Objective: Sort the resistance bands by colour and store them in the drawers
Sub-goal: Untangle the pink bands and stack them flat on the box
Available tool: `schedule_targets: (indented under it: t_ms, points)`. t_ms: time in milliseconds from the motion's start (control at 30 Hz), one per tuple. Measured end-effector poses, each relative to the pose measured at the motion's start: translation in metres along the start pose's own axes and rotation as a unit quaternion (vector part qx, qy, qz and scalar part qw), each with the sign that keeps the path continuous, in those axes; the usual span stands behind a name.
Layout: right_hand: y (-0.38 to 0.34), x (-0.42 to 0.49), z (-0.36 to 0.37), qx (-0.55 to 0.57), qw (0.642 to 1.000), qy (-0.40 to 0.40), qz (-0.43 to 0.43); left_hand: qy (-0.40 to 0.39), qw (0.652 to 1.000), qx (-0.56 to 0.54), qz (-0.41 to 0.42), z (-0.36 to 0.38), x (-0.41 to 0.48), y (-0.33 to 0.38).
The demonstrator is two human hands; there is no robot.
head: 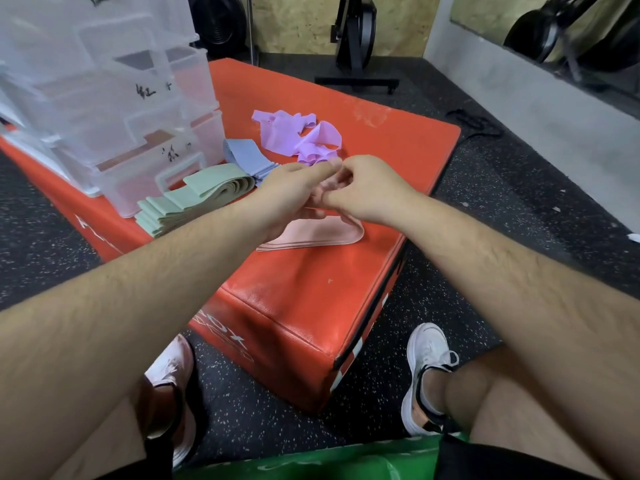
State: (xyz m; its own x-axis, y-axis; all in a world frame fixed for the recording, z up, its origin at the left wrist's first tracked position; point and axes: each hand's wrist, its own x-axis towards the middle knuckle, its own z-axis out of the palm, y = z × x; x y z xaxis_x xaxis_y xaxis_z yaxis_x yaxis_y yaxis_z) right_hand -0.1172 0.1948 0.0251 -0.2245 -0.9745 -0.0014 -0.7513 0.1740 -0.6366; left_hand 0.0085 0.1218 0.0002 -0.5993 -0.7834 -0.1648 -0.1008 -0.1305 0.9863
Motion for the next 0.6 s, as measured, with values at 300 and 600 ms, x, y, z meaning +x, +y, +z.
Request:
schedule_targets:
  t_ms: [300, 600]
  points:
    - [0.014, 0.022, 0.011, -0.04, 0.998, -0.038, -0.026, 0.116, 0.987, 0.111, -0.004, -0.038, -0.006, -0.015]
    - [0.047, 0.024, 0.025, -0.141, 0.985, -0.099, 0.026, 0.153, 0.944, 0.293, 0.009, -0.068, -0.008, -0.042]
